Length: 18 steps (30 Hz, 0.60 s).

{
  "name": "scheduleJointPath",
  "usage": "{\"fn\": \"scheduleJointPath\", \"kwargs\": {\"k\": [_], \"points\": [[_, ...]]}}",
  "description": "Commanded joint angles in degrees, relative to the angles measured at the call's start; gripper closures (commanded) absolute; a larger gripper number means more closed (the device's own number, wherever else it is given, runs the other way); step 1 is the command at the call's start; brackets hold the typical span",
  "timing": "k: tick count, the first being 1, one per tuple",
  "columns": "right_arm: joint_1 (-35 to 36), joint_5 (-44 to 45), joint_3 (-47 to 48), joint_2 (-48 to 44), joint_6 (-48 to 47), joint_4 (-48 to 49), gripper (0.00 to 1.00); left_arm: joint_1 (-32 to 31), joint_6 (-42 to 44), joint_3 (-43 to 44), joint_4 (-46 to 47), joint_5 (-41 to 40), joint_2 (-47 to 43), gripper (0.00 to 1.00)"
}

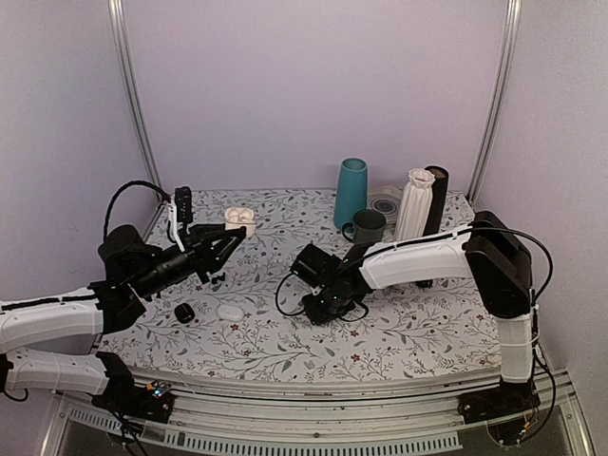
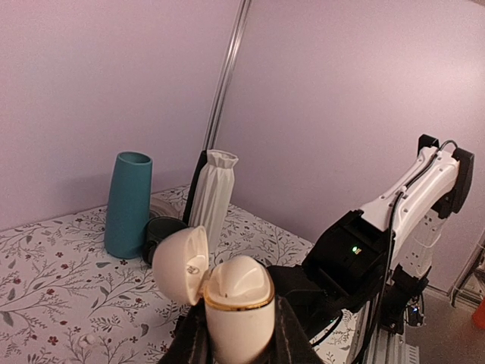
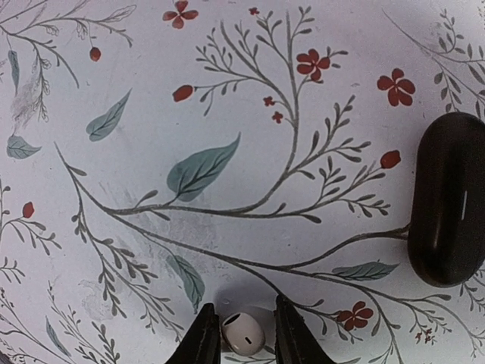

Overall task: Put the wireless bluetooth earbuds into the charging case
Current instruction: Pick up the right earbud from the center of the board.

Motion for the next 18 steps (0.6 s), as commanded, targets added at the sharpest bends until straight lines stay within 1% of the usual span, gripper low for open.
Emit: {"fn": "scheduleJointPath", "kwargs": {"k": [1,3,8,14,18], "points": [[0.2,-0.1,1.8,2.2,-0.3,-1.0,0.77,0.8,0.1,0.3,0.8,0.1,-0.6,1.00],[0.2,-0.3,2.1,2.3,-0.5,-1.1,0.79,0.8,0.1,0.3,0.8,0.1,-0.5,1.00],[0.2,0.8,1.8,1.8,-0.8,-2.3,0.78,0.8,0.3,0.4,0.8,0.1,-0.3,1.00],[0.0,1.2,0.1,0.7,-0.2,-2.5,0.68,0.8,0.2,0.7,1.5,0.5,0.7,1.00],[-0.2,0.3,-1.1,0.0,0.7,-1.8,0.68,0.8,0.2,0.8,1.9,0.6,1.1,1.00]]}}
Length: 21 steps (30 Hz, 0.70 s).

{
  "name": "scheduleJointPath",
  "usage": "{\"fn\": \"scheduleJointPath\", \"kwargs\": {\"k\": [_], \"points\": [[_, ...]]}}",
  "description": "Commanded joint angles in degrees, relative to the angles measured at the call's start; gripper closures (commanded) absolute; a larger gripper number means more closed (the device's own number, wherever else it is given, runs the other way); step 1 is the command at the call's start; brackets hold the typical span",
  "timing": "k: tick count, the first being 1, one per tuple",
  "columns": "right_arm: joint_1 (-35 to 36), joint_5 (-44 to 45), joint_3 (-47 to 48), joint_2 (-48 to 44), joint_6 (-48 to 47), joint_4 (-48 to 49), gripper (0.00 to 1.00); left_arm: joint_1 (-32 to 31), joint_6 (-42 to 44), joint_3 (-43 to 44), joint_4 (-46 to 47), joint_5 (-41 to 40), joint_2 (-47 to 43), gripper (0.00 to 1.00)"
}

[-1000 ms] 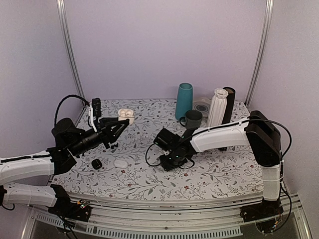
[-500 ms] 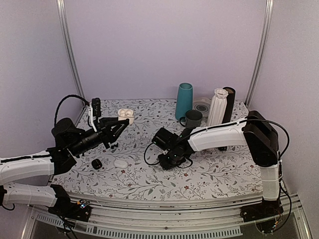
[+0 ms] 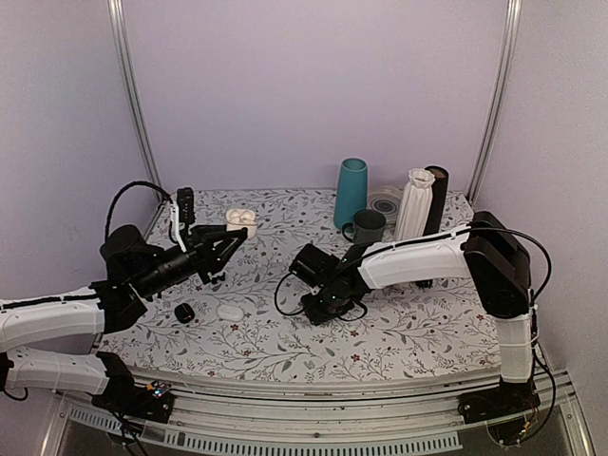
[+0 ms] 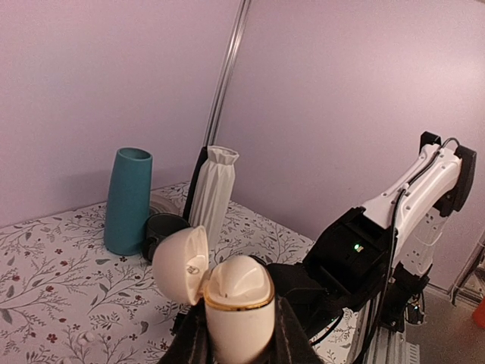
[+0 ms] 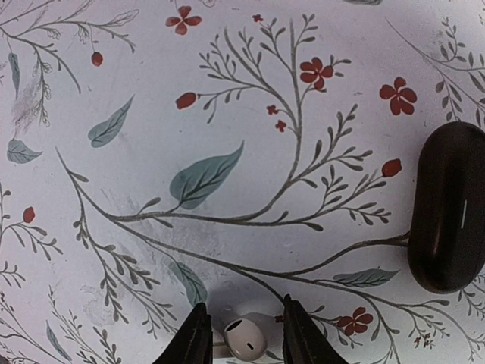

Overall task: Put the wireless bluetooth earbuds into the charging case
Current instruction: Pick up the right earbud from the center of the board.

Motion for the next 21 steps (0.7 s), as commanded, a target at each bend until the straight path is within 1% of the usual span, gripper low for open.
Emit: {"fn": "scheduleJointPath", "kwargs": {"k": [1,5,16,21], "points": [[-0.2,-0.4,-2.0,-0.6,1.1,-1.5,0.68,0.8,0.2,0.8,1.8,0.6,0.5,1.00],[-0.2,-0.2,-2.1,-0.6,1.6,-1.8,0.70,0.8,0.3,0.8,1.8,0.7,0.5,1.00],[0.9,2.2,-1.2,0.0,1.3,-4.7,0.73,0.9,-0.1,0.5,1.8,0.5,0.4,1.00],[1.6,2.0,-0.7,0.4,1.3,-5.4,0.76,0.8,-0.1,0.5,1.9,0.5,0.5,1.00]]}}
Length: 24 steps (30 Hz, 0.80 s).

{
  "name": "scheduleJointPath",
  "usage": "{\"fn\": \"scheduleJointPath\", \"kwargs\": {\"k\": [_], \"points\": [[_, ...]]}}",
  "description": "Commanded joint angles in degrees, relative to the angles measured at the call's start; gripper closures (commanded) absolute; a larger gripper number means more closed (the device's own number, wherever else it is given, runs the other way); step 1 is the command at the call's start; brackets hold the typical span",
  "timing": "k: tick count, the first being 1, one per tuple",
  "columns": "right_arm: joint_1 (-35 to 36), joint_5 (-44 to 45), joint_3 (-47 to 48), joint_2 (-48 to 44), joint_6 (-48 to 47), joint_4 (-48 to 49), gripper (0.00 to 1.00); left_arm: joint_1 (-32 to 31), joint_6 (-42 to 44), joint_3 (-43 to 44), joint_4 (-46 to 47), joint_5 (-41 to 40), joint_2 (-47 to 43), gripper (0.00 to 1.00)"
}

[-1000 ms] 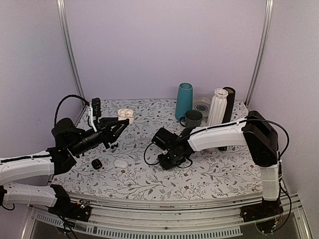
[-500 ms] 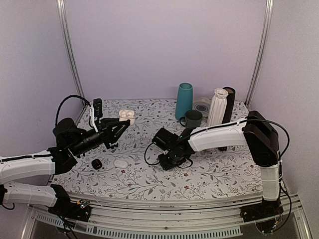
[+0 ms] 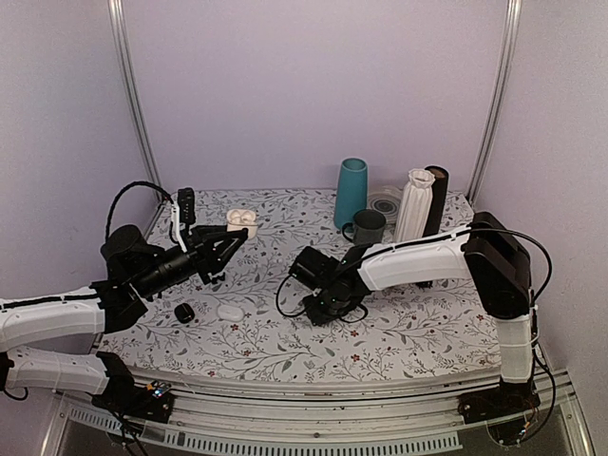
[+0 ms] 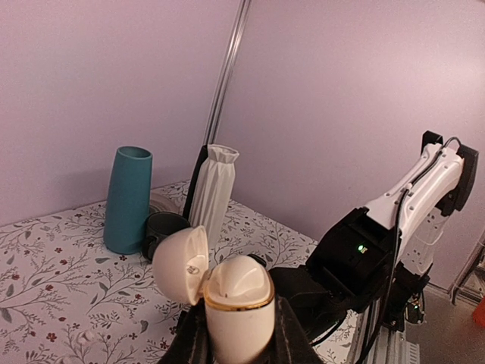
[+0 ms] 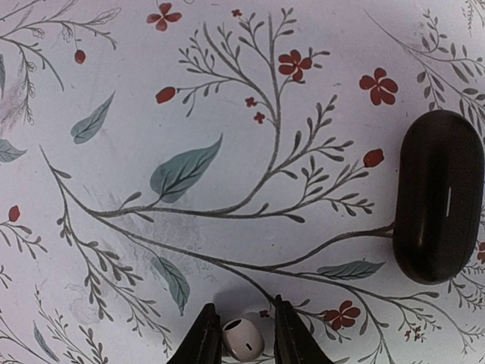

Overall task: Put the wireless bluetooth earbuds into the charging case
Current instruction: Pick up the right earbud from the center of the board.

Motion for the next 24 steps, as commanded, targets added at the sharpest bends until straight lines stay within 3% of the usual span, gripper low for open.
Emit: {"fn": "scheduleJointPath", "kwargs": {"k": [1,15,24], "points": [[0.9,0.0,-0.2,0.7,0.7,-4.5,0.76,0.8,-0.1,0.5,1.8,0.4,0.3,1.00],[0.8,-2.5,-2.1,-0.5,1.9,-3.5,0.72,0.8,-0.2,0.3,2.0,0.5,0.1,1.00],[0.8,-4.7,-2.0,-0.7,2.4,-2.3,0.80,0.8,-0.2,0.2,1.8,0.3,-0.1,1.00]]}}
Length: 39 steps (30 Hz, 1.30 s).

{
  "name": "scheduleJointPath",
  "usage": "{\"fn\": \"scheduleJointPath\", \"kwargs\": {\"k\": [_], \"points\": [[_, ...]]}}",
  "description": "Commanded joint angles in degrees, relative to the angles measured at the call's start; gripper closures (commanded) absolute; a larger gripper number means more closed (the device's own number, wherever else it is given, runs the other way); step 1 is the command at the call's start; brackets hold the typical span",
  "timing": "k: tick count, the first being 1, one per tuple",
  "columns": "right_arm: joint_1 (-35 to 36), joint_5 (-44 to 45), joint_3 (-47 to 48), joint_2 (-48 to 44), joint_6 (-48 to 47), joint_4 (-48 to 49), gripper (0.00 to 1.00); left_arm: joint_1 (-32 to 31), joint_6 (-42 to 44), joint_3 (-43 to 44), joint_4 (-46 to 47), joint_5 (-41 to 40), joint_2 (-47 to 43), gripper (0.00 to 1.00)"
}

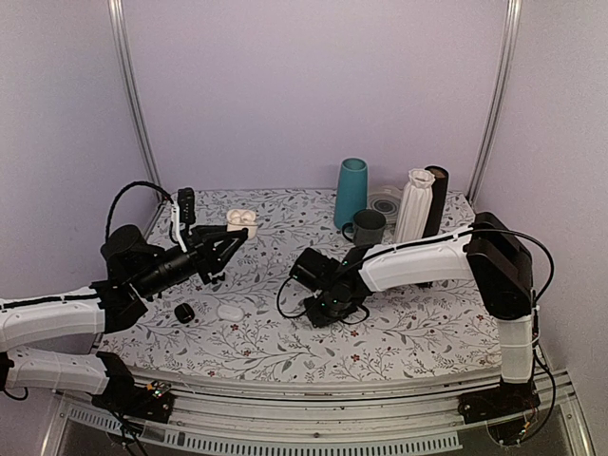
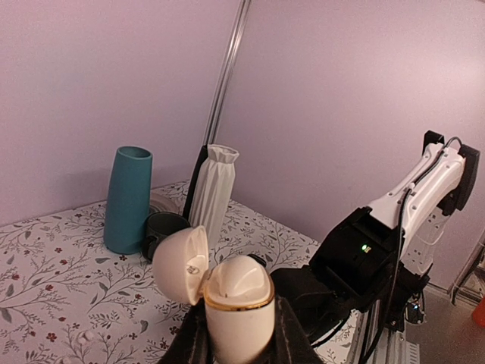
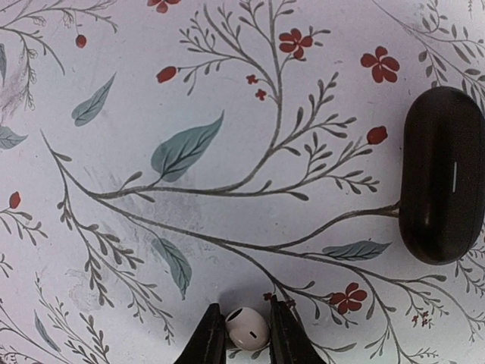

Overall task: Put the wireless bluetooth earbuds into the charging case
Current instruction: Pick up the right earbud from the center of the board, then place the right earbud in the right side groove of the charging case.

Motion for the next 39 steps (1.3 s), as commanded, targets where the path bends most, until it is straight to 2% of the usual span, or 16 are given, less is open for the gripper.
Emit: {"fn": "scheduleJointPath", "kwargs": {"k": [1,7,19,29,39], "points": [[0.2,-3.6,-1.2,-0.1,0.8,-1.4,0.83,0.8,-0.2,0.2,1.9,0.3,0.0,1.00],[0.3,-2.5,-1.1,-0.7,0.4,-1.1,0.87,0.8,-0.8,0.1,1.9,-0.7,1.0,1.00],[0.3,6.7,-1.0,-6.0,-2.5,-0.3,0.88,0.8,-2.9,-2.9,3.7,-5.1,3.0,1.00],[0.3,13.1,0.8,-12.2,-8.0,0.5,0.88,1.1,-3.2,-2.2,5.3,1.8,8.8,1.00],[0.2,15.7,2.6,-16.0,-13.4,1.6,0.88,1.8,-4.8,1.5,5.1,9.4,17.8,1.00]]}}
